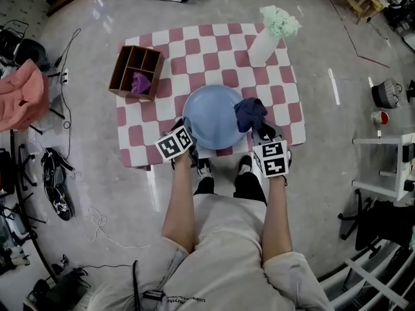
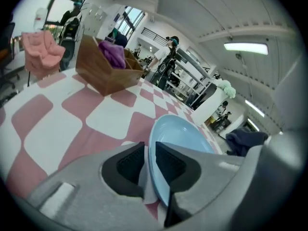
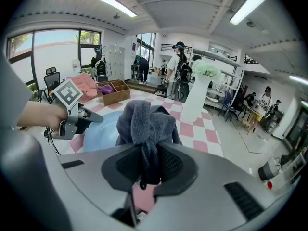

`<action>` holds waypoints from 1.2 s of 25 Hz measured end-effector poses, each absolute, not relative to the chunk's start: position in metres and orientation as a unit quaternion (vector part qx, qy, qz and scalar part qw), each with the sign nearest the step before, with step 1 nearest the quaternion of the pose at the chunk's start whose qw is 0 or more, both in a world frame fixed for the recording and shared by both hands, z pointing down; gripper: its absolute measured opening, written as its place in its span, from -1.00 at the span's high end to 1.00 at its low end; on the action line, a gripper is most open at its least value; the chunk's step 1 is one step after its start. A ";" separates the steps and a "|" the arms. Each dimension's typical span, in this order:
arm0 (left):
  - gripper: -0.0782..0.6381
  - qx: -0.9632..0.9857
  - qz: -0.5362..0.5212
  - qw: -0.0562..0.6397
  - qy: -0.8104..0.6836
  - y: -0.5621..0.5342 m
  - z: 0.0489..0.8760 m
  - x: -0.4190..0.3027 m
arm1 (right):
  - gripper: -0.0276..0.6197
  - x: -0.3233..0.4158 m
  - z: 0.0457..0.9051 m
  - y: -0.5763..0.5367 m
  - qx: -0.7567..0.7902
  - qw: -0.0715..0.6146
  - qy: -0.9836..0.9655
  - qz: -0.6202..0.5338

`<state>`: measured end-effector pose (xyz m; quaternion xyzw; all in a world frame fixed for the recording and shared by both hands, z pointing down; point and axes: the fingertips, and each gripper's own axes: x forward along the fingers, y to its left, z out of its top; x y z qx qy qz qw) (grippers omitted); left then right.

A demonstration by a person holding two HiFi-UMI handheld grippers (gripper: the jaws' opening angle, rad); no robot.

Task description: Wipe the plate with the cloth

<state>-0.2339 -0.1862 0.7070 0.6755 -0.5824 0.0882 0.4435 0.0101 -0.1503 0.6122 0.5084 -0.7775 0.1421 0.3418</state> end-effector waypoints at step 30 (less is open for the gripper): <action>0.75 0.708 0.105 0.214 -0.665 -0.064 0.576 -0.115 | 0.73 0.024 0.604 -0.092 0.308 0.286 -0.897 0.141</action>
